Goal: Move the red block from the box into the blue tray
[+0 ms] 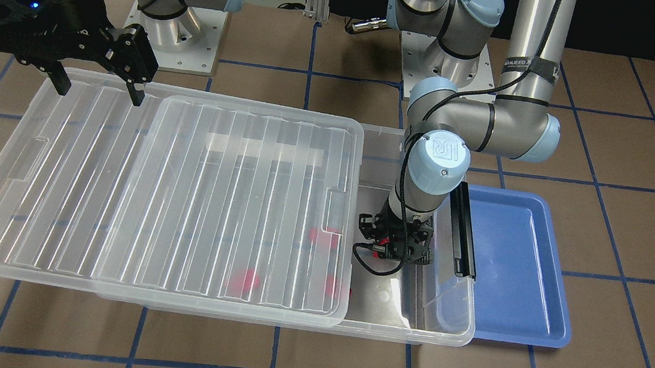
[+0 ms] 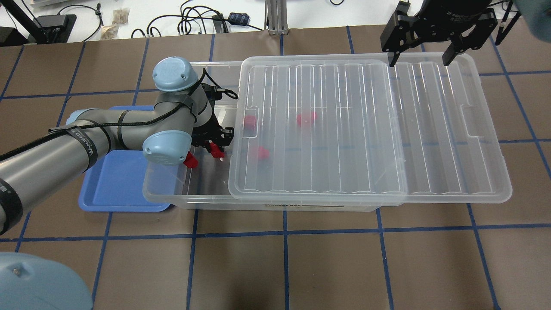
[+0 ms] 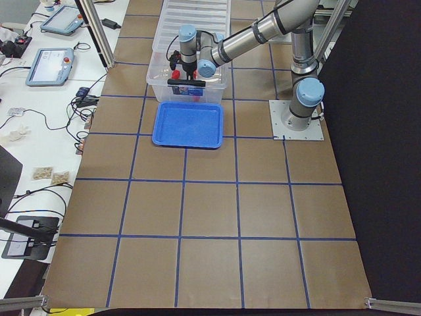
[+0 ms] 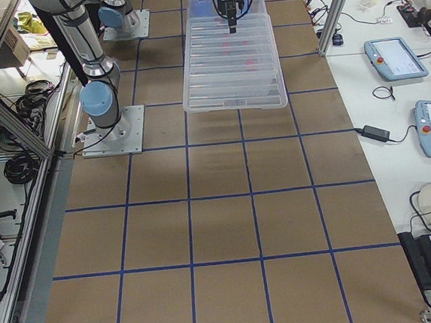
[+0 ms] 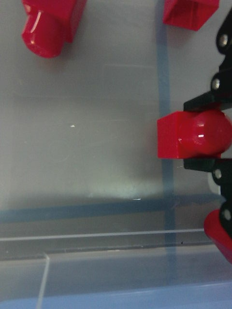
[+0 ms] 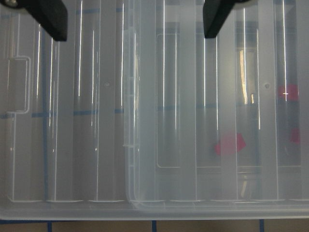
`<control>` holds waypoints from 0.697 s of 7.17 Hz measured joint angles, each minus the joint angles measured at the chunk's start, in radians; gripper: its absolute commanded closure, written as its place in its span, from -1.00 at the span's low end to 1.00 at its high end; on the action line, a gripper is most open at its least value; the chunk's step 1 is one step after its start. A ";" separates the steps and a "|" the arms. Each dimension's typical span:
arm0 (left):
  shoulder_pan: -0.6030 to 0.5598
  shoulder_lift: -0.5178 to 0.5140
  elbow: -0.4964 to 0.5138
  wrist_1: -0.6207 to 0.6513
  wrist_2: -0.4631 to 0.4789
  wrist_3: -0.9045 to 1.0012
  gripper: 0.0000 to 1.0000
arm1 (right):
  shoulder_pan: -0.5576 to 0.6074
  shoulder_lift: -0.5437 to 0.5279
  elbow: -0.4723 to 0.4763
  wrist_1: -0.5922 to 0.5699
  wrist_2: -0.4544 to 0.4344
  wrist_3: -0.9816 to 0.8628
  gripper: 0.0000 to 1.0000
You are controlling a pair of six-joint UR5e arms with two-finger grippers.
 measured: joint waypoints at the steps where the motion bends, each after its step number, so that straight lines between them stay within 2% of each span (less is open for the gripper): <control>1: 0.000 0.001 0.002 0.001 0.000 -0.001 1.00 | 0.000 0.000 0.000 0.000 0.000 0.000 -1.00; 5: 0.004 0.044 0.020 -0.025 0.010 0.001 1.00 | 0.000 0.000 0.003 0.001 0.000 0.000 -1.00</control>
